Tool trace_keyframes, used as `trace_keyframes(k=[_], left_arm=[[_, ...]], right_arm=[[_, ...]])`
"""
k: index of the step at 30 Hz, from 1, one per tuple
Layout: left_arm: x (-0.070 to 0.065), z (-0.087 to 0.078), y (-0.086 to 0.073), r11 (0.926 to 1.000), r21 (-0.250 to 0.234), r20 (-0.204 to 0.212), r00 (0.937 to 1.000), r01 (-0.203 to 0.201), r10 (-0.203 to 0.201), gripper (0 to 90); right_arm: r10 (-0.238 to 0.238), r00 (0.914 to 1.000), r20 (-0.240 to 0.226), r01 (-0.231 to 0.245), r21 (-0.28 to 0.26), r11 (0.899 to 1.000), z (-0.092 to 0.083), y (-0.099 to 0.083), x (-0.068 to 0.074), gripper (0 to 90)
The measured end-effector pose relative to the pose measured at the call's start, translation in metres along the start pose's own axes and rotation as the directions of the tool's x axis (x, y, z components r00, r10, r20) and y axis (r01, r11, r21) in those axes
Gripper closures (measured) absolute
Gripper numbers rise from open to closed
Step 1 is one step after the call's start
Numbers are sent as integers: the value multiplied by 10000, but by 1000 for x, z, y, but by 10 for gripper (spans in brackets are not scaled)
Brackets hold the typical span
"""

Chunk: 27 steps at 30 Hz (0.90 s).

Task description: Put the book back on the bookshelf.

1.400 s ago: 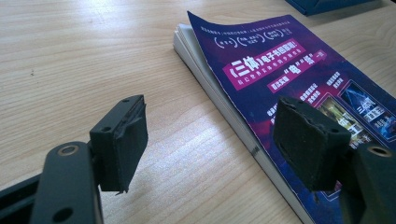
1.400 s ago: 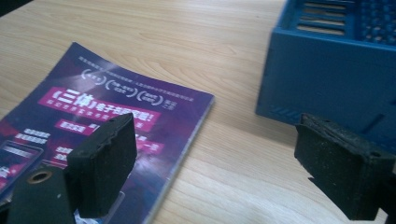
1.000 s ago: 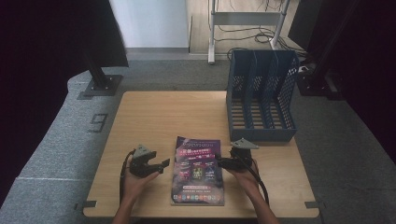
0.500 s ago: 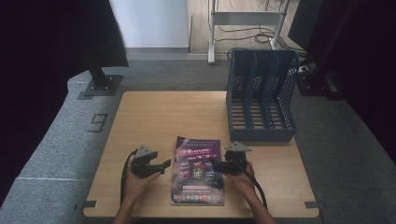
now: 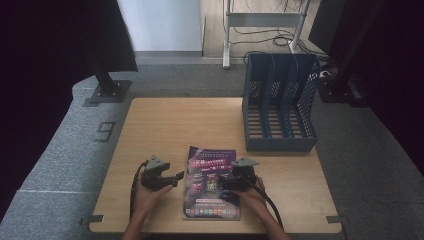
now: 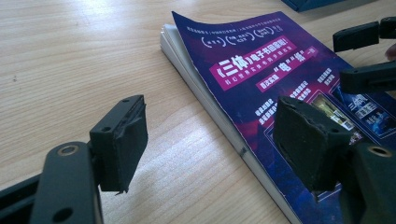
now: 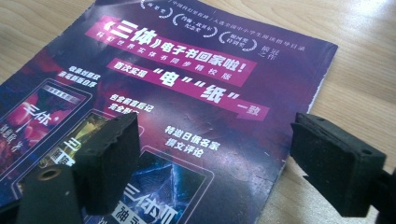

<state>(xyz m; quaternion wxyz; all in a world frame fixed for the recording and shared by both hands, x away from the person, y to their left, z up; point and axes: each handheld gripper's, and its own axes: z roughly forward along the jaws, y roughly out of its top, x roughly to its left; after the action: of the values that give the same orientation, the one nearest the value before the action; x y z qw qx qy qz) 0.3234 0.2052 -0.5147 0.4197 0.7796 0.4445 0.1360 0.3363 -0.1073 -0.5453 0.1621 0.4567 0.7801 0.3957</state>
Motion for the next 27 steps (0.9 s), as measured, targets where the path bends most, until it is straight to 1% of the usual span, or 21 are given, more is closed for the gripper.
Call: trace_keyframes(k=[4,6,12,14,20,22,24,25,27], left_arm=[[-1,1,0,10000,55,31,10000,-55,54,266],[-2,1,0,10000,48,34,10000,-70,70,266],[-5,3,1,10000,60,52,10000,-60,60,266],[-6,5,1,10000,58,99,9999,-19,18,266],[-11,13,2,9998,128,95,9998,151,-152,272],[-14,18,3,9995,133,205,9993,301,-303,273],[-16,20,4,9995,119,230,9993,297,-299,272],[-20,23,6,9996,122,268,9994,235,-238,272],[-23,28,7,9997,165,281,9994,203,-207,272]], right_arm=[[16,10000,41,-17,21,10000,1,-1,0,160],[28,9998,173,-32,218,9998,4,-3,-1,155],[202,9997,159,-205,221,9995,5,-4,-2,156],[283,9994,179,-286,186,9994,4,-4,-3,174],[267,9994,242,-269,91,9996,4,-6,-3,183],[267,9994,238,-269,90,9996,3,-6,-3,193],[260,9994,227,-262,86,9996,3,-6,-3,198],[277,9994,217,-279,76,9996,3,-6,-4,211],[277,9994,211,-278,59,9996,3,-6,-4,216]])
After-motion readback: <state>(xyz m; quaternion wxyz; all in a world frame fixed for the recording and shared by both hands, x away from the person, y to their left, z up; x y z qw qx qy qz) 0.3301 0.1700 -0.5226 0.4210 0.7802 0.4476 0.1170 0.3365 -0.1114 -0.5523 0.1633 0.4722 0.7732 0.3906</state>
